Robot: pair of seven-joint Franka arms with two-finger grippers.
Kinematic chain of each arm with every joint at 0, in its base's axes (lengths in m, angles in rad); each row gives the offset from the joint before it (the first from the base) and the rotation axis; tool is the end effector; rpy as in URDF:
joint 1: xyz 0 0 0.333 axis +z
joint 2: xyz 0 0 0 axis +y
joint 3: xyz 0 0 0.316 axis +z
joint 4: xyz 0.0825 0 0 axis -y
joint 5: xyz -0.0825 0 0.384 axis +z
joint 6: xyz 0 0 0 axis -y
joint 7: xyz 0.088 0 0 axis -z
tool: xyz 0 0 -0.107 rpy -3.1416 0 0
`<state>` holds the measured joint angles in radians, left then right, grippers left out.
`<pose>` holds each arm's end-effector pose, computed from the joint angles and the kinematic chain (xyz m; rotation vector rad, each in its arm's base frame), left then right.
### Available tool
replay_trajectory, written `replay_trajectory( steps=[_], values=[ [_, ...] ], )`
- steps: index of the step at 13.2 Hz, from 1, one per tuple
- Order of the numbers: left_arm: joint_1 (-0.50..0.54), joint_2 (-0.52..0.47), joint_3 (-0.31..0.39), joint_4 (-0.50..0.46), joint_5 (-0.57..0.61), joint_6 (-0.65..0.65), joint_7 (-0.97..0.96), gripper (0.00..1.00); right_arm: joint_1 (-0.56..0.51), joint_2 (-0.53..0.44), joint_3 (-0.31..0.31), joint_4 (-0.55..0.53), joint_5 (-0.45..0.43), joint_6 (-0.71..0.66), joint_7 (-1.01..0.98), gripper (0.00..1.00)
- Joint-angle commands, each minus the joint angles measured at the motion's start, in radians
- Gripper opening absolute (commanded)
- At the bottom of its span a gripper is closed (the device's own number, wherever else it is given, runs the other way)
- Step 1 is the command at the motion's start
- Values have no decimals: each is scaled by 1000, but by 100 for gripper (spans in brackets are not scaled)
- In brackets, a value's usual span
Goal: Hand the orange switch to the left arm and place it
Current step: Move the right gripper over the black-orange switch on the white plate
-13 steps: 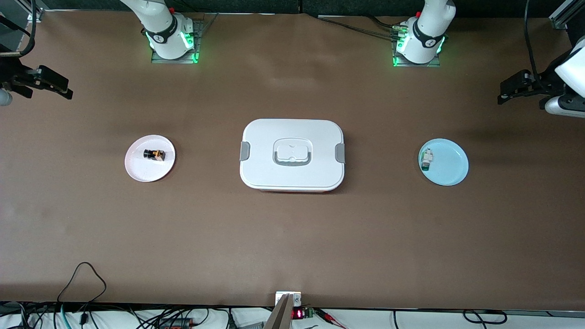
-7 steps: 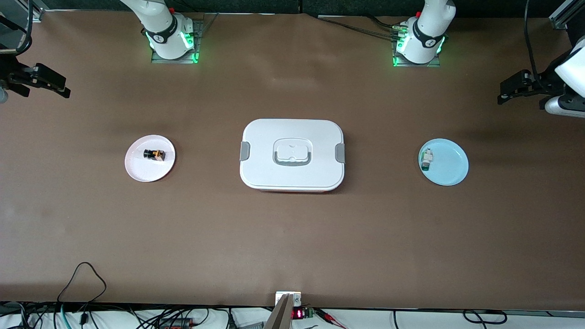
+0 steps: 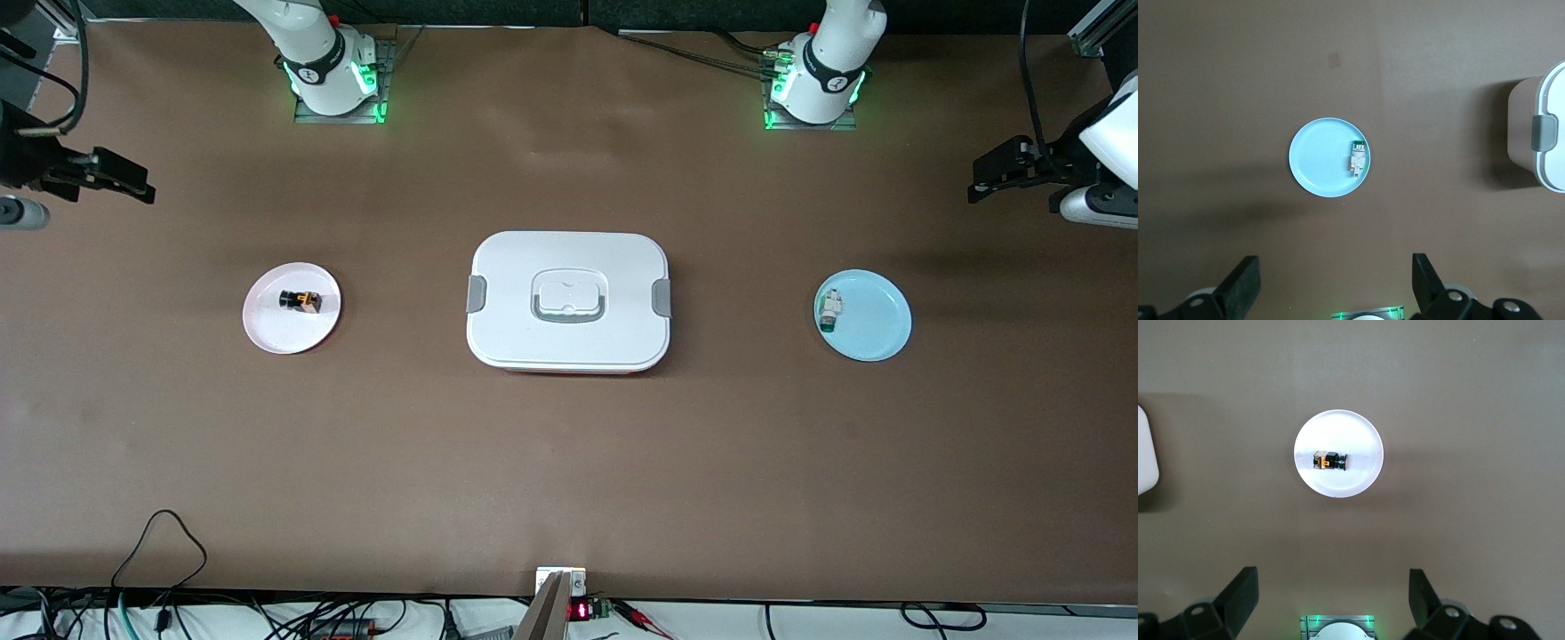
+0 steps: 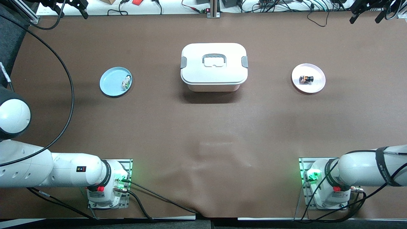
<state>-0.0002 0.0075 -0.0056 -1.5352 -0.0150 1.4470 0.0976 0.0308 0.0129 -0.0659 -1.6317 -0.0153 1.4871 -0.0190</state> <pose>0.5438 -0.0049 0.6267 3.1144 -0.1629 -0.1481 0.5453 -0.0207 0.5824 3.1199 -0.0253 -0.2468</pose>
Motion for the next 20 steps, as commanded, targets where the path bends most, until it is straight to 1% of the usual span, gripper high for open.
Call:
replay_trajectory(
  steps=[1, 4, 5, 11, 13, 15, 17, 20],
  values=[
    [-3, 3, -5, 24, 18, -22, -9, 100, 7, 51, -2, 26, -8, -11, -15, 100],
    [-3, 3, -7, 24, 20, -22, -7, 100, 32, 132, -2, 27, -23, -5, -13, 100],
    [-3, 3, -7, 24, 20, -22, -7, 100, 44, 145, -2, 27, -32, -4, -12, 100],
    [-3, 3, -7, 24, 21, -20, -6, 100, 37, 160, -5, 27, -23, 21, 1, 100],
    [-3, 3, -7, 24, 21, -22, -4, 100, 46, 162, -5, 27, -34, 53, 2, 100],
    [-3, 3, -7, 24, 21, -20, -1, 100, 72, 185, -3, 26, -46, 79, 4, 100],
    [-3, 3, -7, 24, 21, -20, -2, 100, 69, 205, -3, 23, -35, 104, 5, 100],
    [-3, 3, -5, 24, 21, -20, 2, 100, 60, 252, -5, 19, -16, 179, 7, 100]
  ],
)
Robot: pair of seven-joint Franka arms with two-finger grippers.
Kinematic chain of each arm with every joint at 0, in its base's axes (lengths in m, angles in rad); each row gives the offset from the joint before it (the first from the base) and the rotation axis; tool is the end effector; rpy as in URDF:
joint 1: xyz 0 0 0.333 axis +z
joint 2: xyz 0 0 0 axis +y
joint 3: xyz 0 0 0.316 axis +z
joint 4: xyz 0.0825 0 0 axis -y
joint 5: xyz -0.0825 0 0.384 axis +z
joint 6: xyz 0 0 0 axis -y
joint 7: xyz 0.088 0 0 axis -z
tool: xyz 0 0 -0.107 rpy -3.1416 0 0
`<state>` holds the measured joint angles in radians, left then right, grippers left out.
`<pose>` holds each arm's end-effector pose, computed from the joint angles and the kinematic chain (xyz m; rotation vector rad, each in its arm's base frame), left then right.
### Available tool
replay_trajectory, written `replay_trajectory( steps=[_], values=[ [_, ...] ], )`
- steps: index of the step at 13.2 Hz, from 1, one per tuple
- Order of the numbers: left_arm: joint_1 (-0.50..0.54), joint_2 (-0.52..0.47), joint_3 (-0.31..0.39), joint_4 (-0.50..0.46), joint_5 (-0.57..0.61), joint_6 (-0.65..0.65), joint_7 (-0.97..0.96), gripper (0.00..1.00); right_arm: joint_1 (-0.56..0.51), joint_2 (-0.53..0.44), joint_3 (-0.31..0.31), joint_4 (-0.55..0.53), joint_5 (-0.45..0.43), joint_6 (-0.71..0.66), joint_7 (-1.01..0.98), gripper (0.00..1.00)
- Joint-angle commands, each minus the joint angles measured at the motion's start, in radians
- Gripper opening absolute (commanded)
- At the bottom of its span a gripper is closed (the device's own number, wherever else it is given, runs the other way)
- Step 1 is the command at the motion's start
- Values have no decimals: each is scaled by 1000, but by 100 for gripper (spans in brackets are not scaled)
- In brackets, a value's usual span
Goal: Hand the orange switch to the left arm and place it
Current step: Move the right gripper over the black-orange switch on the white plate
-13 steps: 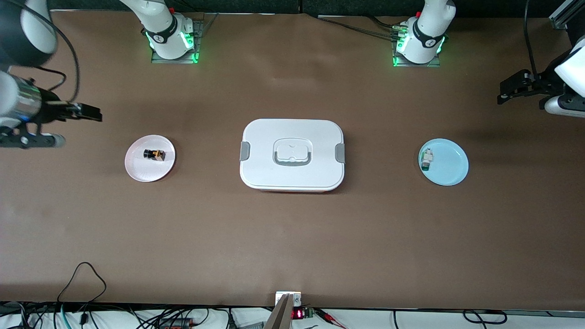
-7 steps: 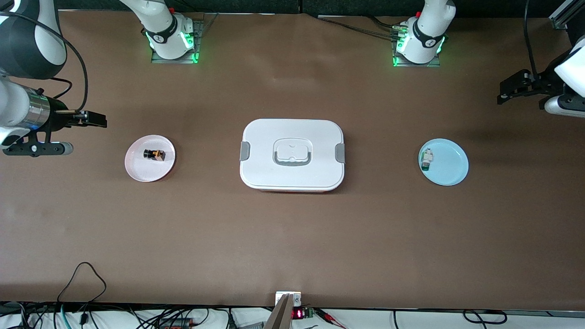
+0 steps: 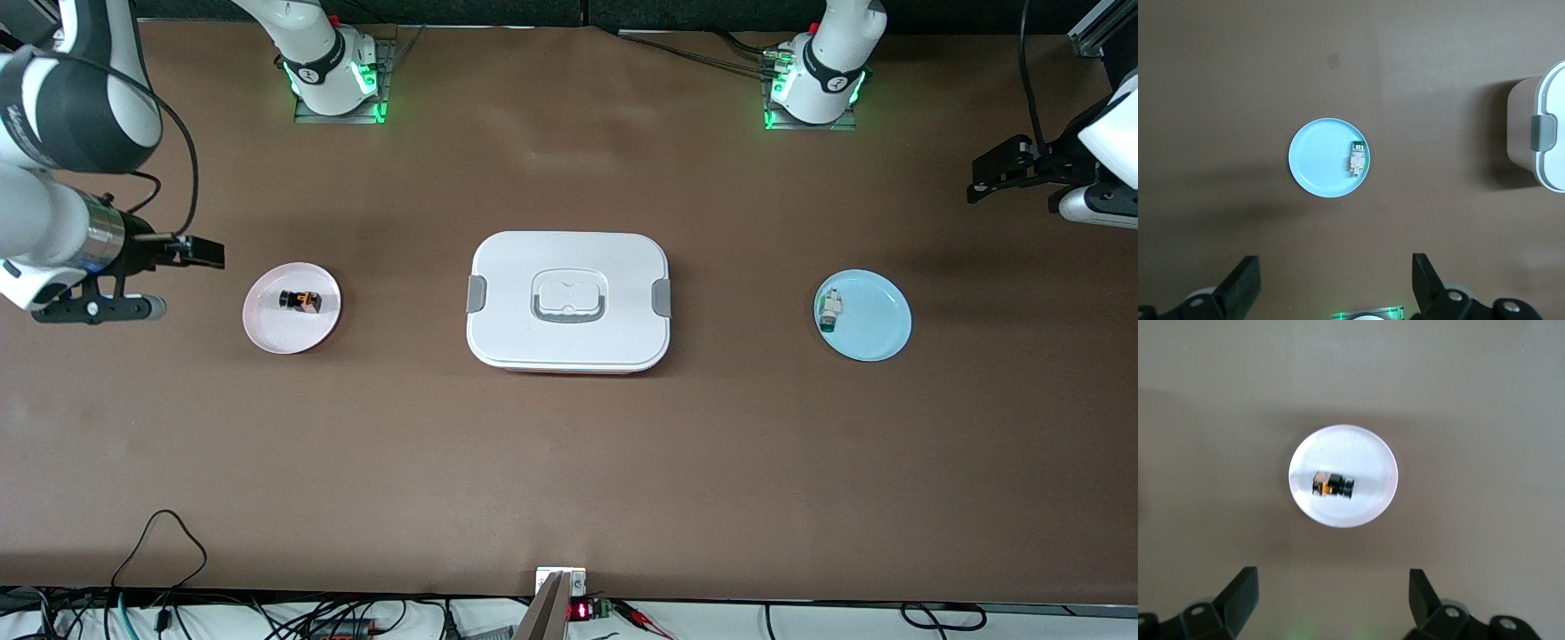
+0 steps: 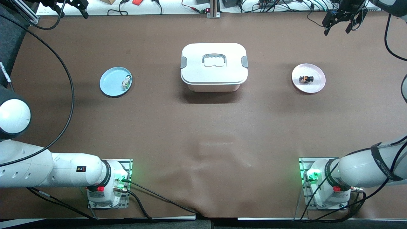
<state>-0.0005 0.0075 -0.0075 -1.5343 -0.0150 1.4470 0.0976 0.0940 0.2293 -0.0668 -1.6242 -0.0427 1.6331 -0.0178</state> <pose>0.5438 -0.0061 0.6271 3.1145 -0.1664 -0.1467 0.6062 0.0153 0.4709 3.0636 0.0803 -0.3380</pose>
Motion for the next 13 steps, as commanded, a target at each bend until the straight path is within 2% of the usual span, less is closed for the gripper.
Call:
replay_trajectory(
  steps=[1, 8, 13],
  values=[
    [-3, 3, -3, 23, 21, -20, 2, 100, -8, 53, -5, 9, 36, 50, 6, 100],
    [-1, 3, -3, 23, 21, -22, 4, 100, -11, 139, -7, 3, 46, 116, 6, 100],
    [-1, 3, -3, 23, 21, -22, 4, 100, -10, 160, -8, -62, 44, 229, 9, 100]
  ],
)
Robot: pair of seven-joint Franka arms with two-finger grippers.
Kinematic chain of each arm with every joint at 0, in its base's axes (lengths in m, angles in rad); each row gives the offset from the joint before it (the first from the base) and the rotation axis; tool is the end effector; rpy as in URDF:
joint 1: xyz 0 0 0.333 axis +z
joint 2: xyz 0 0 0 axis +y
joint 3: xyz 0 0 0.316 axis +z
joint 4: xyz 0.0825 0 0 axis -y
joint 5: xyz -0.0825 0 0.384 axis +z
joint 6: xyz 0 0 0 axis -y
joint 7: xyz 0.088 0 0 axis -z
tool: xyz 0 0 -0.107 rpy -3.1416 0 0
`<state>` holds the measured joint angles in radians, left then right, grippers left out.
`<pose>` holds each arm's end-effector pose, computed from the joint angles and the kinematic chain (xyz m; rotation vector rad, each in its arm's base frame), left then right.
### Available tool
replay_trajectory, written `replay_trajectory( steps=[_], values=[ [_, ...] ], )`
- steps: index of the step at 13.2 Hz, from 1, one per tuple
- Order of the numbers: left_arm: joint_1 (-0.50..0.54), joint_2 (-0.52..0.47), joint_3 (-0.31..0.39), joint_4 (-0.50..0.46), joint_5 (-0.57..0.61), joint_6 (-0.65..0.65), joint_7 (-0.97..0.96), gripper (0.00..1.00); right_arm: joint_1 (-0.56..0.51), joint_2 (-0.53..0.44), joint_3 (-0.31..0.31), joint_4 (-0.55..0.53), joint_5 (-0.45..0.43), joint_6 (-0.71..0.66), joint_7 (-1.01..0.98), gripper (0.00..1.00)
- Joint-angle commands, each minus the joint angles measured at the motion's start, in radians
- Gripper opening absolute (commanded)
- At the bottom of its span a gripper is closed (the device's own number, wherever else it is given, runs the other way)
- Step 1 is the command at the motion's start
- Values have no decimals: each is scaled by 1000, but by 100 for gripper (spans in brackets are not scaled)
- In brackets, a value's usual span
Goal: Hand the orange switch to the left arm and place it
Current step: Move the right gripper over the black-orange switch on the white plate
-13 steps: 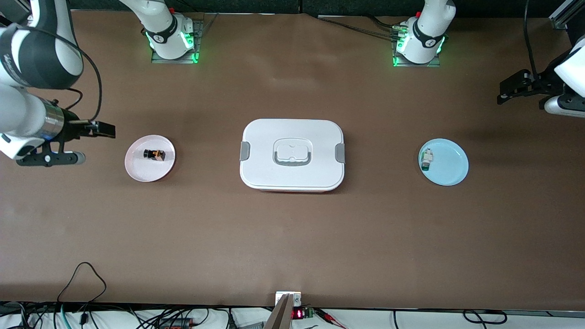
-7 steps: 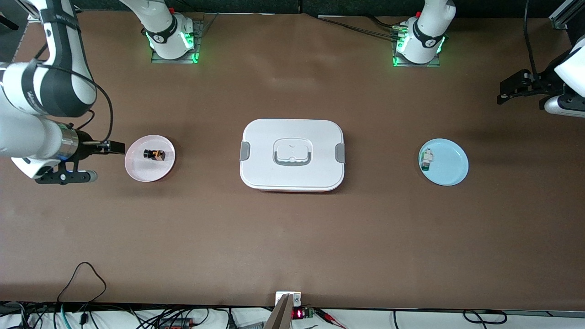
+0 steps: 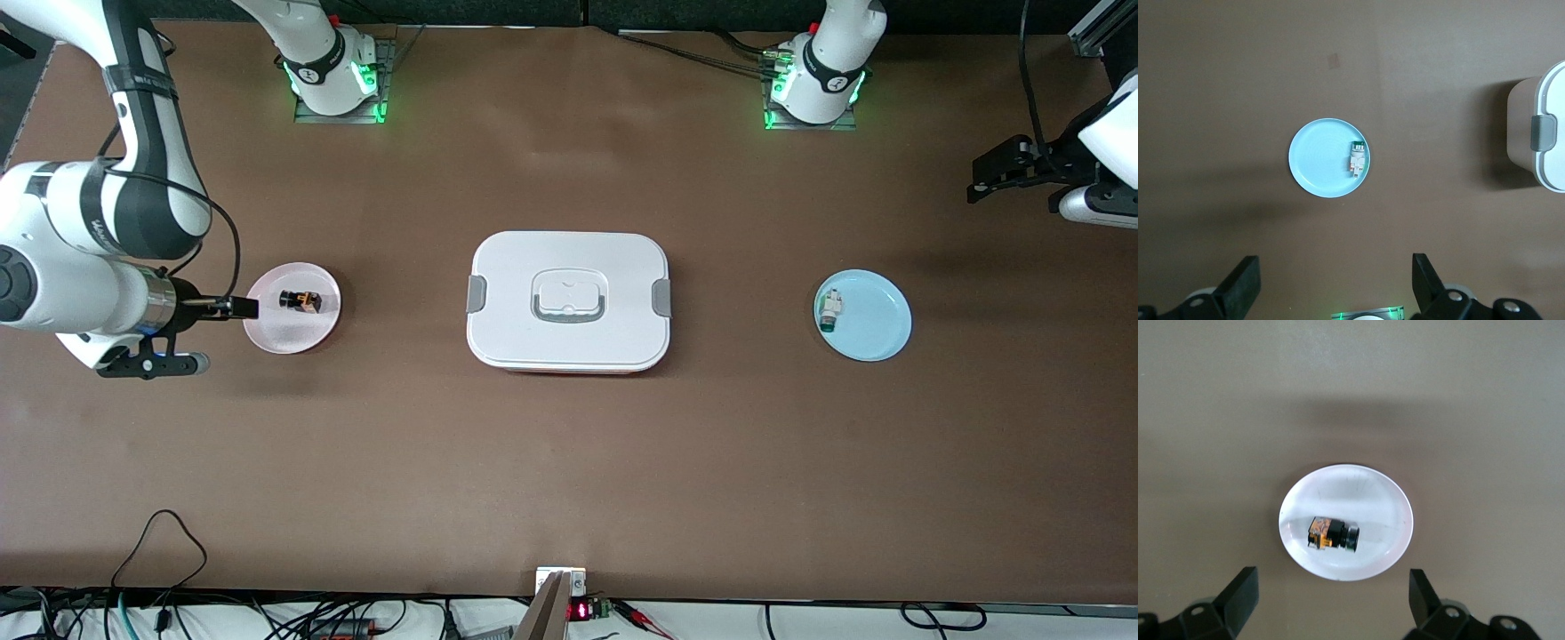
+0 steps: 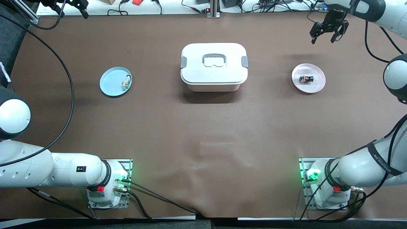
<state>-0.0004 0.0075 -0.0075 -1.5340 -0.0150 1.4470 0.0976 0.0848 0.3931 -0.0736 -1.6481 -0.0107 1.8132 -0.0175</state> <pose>0.5438 -0.0060 0.6273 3.1145 -0.1662 -0.1463 0.6383 0.0109 0.3693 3.0832 0.0537 -0.3517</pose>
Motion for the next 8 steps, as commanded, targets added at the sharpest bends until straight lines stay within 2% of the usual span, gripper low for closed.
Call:
replay_trajectory(
  steps=[1, 4, 6, 8],
  values=[
    [-1, 3, -3, 23, 21, -22, 4, 100, 4, 3, -2, -53, 12, 69, 11, 100],
    [-1, 3, -3, 23, 20, -20, 4, 100, 4, 10, 0, -113, 12, 152, 11, 100],
    [-1, 3, -3, 23, 21, -20, 4, 100, 27, 23, 1, -122, 14, 161, 22, 100],
    [-1, 3, -3, 23, 21, -20, 4, 100, 39, 39, 1, -122, 12, 169, 109, 100]
  ],
)
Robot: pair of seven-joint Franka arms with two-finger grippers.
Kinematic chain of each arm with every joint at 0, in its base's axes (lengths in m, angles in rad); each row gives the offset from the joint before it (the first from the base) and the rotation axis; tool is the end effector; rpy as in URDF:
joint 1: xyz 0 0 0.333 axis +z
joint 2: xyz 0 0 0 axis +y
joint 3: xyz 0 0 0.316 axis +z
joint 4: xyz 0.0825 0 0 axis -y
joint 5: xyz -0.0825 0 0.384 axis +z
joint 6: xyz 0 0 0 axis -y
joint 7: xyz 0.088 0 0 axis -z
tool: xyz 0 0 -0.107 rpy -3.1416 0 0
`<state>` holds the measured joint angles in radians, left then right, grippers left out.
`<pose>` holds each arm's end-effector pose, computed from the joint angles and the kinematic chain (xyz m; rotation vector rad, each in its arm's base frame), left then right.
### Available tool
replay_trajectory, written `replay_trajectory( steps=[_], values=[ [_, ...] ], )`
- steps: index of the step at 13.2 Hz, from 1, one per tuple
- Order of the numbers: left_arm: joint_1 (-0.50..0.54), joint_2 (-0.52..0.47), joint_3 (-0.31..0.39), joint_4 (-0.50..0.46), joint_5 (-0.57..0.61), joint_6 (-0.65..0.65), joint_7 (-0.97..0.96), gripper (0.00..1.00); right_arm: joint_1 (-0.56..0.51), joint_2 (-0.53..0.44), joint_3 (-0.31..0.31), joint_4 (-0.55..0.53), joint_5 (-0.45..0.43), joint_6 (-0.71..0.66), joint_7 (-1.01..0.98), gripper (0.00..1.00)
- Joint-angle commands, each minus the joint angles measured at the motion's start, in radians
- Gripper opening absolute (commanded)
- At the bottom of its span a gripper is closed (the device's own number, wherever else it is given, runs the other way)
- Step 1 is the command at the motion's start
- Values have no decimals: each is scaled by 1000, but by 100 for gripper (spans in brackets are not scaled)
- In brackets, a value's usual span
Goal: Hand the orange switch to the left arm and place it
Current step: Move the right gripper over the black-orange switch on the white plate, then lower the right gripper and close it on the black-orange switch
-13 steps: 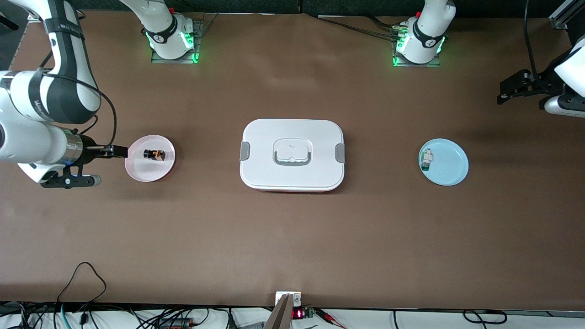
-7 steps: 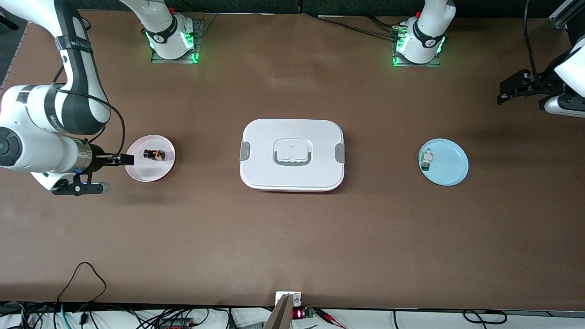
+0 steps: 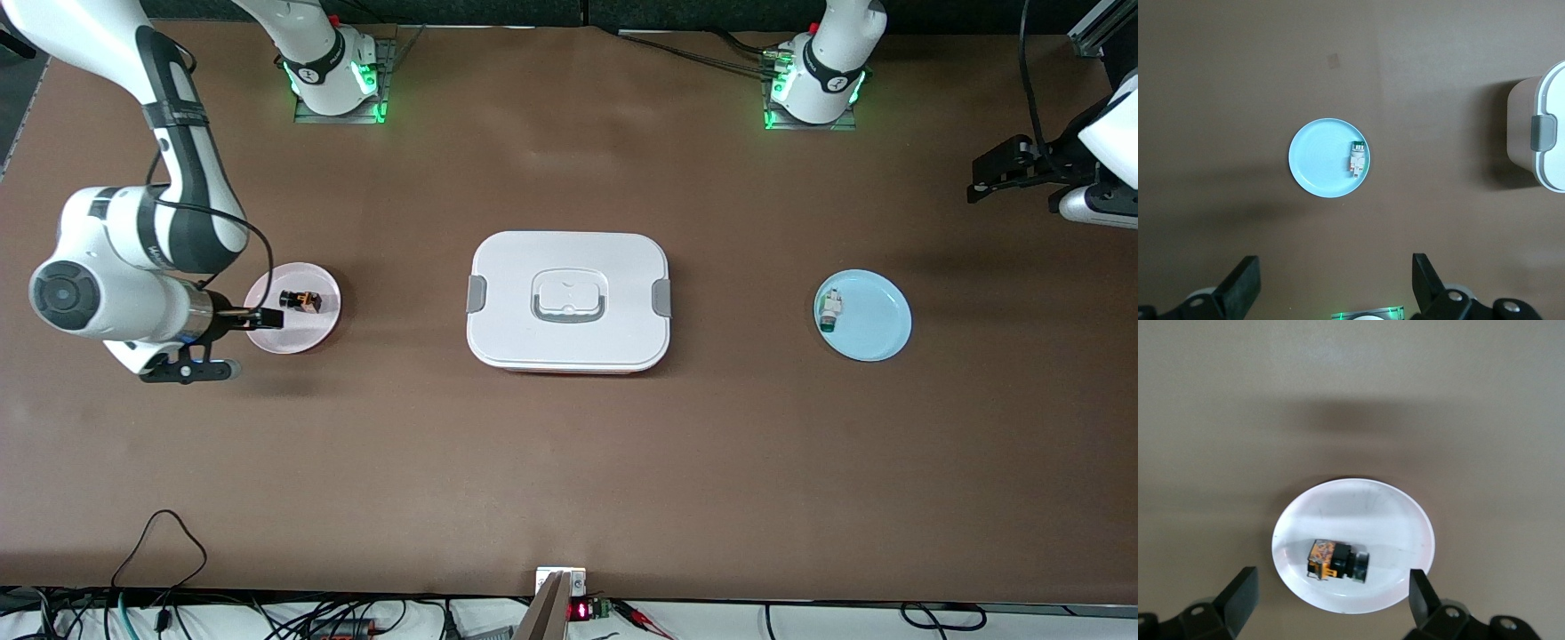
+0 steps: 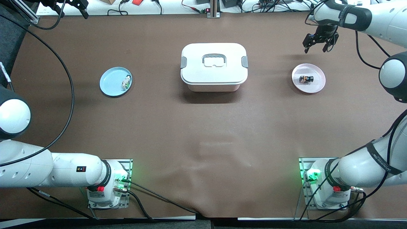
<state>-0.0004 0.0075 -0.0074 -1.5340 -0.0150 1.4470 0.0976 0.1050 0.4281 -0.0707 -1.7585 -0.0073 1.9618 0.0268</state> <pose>0.5438 -0.0060 0.6273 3.1145 -0.1661 -0.1463 0.6288 0.0244 0.3085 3.0793 0.0217 -0.3442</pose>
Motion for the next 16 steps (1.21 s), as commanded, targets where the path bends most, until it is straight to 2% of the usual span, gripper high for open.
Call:
replay_trajectory(
  steps=[1, 4, 7, 13, 16],
  values=[
    [-1, 3, -3, 23, 21, -22, 4, 100, 24, 6, -1, -12, 9, 22, 71, 100],
    [-1, 3, -3, 23, 20, -20, 4, 100, 19, 9, -1, -12, 10, 12, 74, 100],
    [-1, 3, -3, 23, 20, -22, 5, 100, 24, -34, -1, -30, 9, -58, 122, 100],
    [-1, 3, -2, 23, 20, -22, 5, 100, 24, -195, -4, -266, -3, 18, 119, 100],
    [-1, 3, -3, 23, 20, -22, 5, 100, 22, -200, -4, -300, -8, 47, 119, 100]
  ],
)
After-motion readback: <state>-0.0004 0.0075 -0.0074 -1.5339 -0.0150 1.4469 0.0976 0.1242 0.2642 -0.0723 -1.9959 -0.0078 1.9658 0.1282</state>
